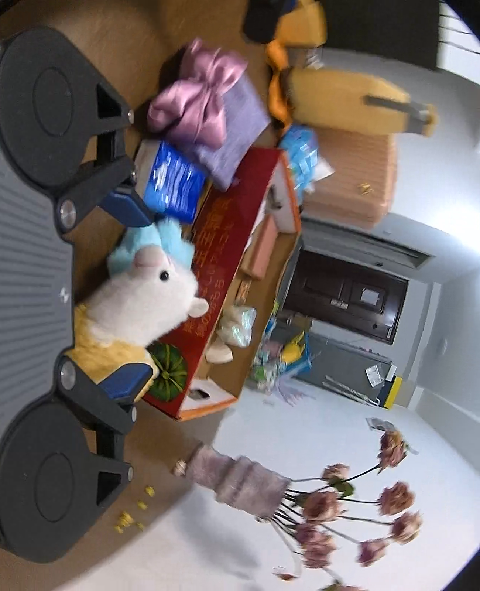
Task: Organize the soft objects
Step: 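Close both grippers together on the white-and-yellow plush alpaca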
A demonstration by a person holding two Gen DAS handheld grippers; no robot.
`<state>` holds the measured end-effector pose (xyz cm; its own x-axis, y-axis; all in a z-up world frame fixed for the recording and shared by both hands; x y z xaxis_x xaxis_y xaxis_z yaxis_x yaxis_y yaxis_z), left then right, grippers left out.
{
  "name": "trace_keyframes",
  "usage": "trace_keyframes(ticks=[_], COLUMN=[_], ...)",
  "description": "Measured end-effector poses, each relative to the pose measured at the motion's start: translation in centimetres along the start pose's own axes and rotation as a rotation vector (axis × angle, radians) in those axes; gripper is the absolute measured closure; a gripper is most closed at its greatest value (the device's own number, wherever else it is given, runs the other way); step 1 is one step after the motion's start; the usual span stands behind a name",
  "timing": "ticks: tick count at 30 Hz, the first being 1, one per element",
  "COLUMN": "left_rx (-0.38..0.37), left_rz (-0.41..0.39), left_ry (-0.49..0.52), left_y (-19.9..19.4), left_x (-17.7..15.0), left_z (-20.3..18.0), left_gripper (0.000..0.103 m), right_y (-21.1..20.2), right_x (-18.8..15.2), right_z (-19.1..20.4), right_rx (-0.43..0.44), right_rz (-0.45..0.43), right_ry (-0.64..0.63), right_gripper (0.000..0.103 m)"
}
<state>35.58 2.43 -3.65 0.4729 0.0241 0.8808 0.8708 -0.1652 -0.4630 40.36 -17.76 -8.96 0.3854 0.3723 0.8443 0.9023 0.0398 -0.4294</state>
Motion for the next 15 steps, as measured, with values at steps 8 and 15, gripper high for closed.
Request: trace_keyframes(ticks=[8, 15], left_rx=[-0.015, -0.11], left_rz=[0.023, 0.028], left_ry=[0.01, 0.014], left_y=[2.8, 2.8], left_x=[0.4, 0.3], left_z=[-1.3, -4.3], left_gripper=[0.002, 0.002], right_y=[1.8, -7.6], right_x=[0.0, 0.4], right_z=[-1.2, -6.8], right_rx=[-0.001, 0.545], right_rz=[-0.011, -0.132], right_ry=[0.056, 0.542], right_gripper=[0.049, 0.059])
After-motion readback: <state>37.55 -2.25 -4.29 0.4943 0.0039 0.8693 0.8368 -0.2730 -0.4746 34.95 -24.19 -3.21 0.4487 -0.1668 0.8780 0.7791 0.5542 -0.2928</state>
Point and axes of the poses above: each gripper's, at about its wrist camera, not at the fingertips, and y roughly the way its jaws point, z to its left, x to its top, the point moved 9 cm from there along y, roughly the way its jaws point, and after that the axes turned 2 degrees about -x, right-handed, at the moved point
